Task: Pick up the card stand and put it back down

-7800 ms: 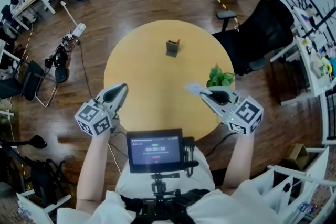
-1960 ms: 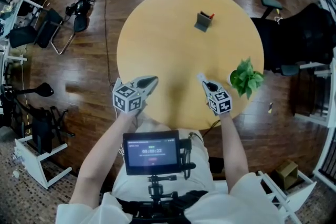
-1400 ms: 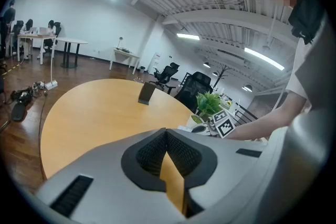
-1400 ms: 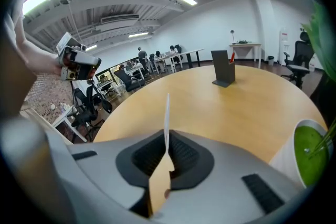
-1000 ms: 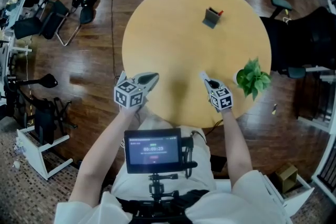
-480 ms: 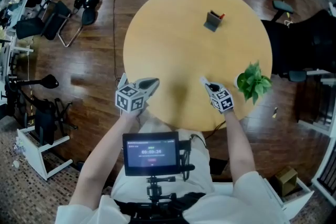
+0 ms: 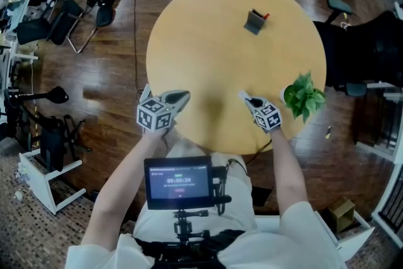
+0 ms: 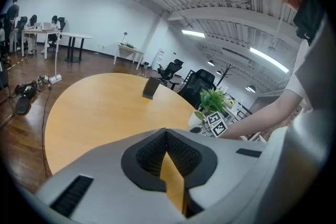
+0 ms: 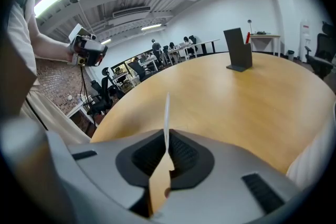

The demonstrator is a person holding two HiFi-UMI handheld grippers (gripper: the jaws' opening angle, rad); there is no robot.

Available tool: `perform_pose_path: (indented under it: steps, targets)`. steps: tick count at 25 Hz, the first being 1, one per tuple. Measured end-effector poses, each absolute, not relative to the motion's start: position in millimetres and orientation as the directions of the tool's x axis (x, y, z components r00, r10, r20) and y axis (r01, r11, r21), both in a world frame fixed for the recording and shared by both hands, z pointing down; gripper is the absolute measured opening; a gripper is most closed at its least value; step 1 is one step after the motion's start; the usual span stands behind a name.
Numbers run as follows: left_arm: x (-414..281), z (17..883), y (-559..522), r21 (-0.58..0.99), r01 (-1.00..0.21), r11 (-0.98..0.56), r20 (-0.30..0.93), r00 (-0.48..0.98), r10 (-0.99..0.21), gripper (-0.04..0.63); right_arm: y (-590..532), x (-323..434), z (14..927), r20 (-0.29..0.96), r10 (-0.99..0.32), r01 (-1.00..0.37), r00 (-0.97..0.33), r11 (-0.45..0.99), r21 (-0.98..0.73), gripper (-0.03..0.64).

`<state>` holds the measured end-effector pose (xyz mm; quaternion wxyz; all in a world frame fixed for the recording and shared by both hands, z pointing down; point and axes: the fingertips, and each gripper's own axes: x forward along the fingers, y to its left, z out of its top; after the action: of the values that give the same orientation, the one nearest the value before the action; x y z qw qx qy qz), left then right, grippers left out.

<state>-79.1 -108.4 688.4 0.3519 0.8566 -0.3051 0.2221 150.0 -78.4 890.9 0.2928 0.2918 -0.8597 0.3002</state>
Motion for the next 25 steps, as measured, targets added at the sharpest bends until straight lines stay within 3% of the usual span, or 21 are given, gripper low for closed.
perform_pose_path:
  steps: [19,23,25]
  targets:
    - [-81,697,-97,0.451,-0.683,-0.574,0.612,0.705,-0.358,0.000,-74,148,901,0.717,-0.237,-0.604,-0.655,0.734,-0.310,0.050]
    - [-82,695,-95,0.447,-0.686,-0.574,0.612,0.703,-0.363,0.000,-77,152,901,0.726,-0.269,-0.631,-0.633,0.723,-0.283,0.168]
    - [-82,694,-92,0.447,-0.686,-0.573,0.611,0.703,-0.365,0.000,-79,154,899,0.726,-0.290,-0.648,-0.624,0.711,-0.273,0.184]
